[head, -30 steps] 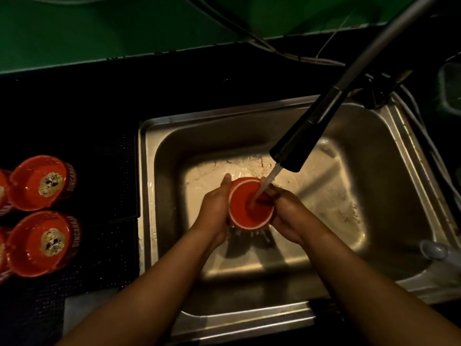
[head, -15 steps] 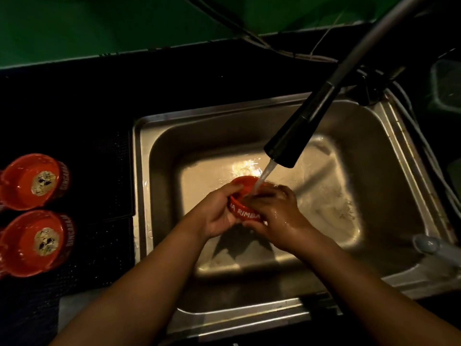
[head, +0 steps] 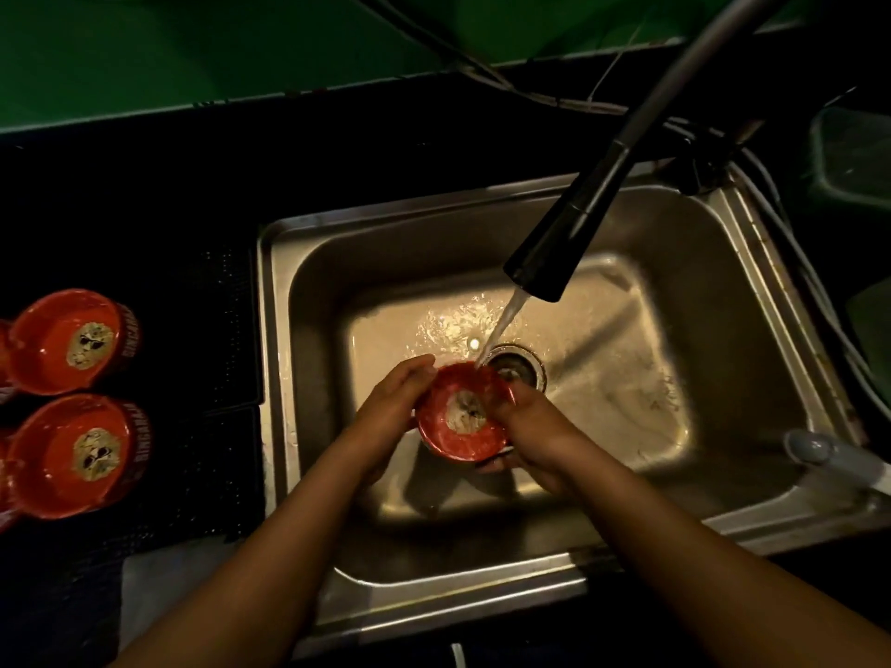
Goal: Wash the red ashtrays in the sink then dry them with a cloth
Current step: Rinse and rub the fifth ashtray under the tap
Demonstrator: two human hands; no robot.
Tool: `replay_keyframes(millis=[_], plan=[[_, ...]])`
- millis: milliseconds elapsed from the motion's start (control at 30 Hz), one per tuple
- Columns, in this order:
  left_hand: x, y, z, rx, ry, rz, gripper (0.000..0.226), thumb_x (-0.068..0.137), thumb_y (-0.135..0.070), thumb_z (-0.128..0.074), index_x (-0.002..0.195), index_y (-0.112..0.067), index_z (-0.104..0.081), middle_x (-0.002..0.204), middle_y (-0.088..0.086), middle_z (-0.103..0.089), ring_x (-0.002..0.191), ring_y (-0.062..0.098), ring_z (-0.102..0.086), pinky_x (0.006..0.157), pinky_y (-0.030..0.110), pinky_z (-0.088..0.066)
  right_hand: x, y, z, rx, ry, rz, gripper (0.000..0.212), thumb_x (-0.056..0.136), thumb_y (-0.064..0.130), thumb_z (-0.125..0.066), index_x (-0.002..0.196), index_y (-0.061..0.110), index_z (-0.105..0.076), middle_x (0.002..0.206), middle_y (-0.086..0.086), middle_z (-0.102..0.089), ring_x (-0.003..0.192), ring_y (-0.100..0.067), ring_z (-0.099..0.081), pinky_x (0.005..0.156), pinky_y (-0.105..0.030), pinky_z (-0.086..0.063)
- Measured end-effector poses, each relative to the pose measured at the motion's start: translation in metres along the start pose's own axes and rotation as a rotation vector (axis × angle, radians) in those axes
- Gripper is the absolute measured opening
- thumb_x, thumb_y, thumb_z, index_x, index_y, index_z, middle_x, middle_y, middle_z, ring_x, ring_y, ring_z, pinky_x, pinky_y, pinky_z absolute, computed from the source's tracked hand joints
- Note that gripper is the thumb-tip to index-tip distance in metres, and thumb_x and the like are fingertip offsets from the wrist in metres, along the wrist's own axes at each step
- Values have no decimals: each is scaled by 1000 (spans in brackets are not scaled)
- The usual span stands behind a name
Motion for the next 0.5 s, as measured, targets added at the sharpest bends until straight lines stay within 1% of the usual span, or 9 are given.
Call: replay_keyframes(millis=[33, 100, 200, 267, 333, 367, 400, 433, 500], plan=[[-2, 8, 7, -11, -2, 49, 20, 98, -35, -43, 114, -33, -55, 118, -2, -60, 105, 18, -57, 89, 33, -46, -2, -5, 6, -49, 8, -23, 23, 100, 26, -48, 123, 26, -52, 112, -6, -64, 93, -28, -66, 62, -45, -59], [-7, 17, 17, -34, -1, 115, 26, 99, -38, -40, 121, -31, -53, 124, -2, -58, 112, 23, -55, 96, 37, -42, -3, -6, 21, -72, -29, -15, 25, 101, 22, -44, 125, 27, -51, 113, -8, -63, 92, -30, -67, 66, -47, -59], [-10, 25, 18, -73, -4, 161, 31, 100, -38, -38, 126, -28, -50, 129, -1, -56, 119, 25, -53, 102, 40, -39, 6, 1, 24, 62, -51, 18, 26, 98, 21, -51, 123, 29, -51, 117, -9, -64, 93, -32, -68, 77, -55, -56], [-11, 26, 14, -130, -21, 185, 30, 99, -38, -40, 125, -28, -52, 130, 0, -57, 117, 24, -54, 99, 38, -41, 13, 1, 10, 120, -6, 2, 26, 96, 21, -55, 119, 30, -52, 118, -9, -64, 99, -33, -66, 80, -59, -54], [-11, 26, 10, -196, -37, 217, 34, 97, -40, -43, 127, -27, -53, 128, 0, -59, 111, 23, -57, 93, 37, -43, 16, -4, 2, 89, 14, -12, 28, 98, 17, -50, 123, 31, -48, 119, -4, -59, 98, -28, -62, 74, -54, -57], [-11, 26, 7, -211, -35, 233, 37, 97, -42, -43, 129, -26, -52, 125, 0, -60, 108, 23, -58, 89, 37, -44, 15, -4, 5, 12, -11, 21, 31, 100, 17, -46, 127, 32, -46, 121, -2, -56, 98, -25, -60, 72, -51, -58], [-11, 24, 3, -221, -22, 245, 39, 97, -44, -41, 129, -26, -52, 122, -2, -61, 105, 23, -59, 86, 37, -45, 14, 0, 11, -116, -58, 98, 33, 100, 16, -44, 130, 32, -46, 124, -1, -54, 100, -22, -58, 74, -48, -58], [-11, 22, -2, -221, -3, 252, 39, 97, -46, -39, 128, -26, -52, 119, -3, -61, 101, 22, -60, 82, 36, -46, 11, 8, 17, -269, -111, 200, 35, 100, 16, -44, 130, 33, -48, 128, 0, -54, 106, -21, -57, 80, -44, -57], [-10, 20, -14, -234, 39, 259, 39, 99, -48, -34, 122, -26, -57, 116, -2, -62, 95, 21, -60, 78, 33, -46, 4, 24, 24, -564, -208, 423, 42, 96, 7, -47, 129, 32, -53, 129, 0, -54, 115, -18, -52, 93, -29, -46]])
Point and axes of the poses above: each hand's wrist, its own x-axis towards the middle knuckle, its own z-axis out of the back of the hand, y = z × x, the point moved 7 cm from there along x, towards the middle knuckle
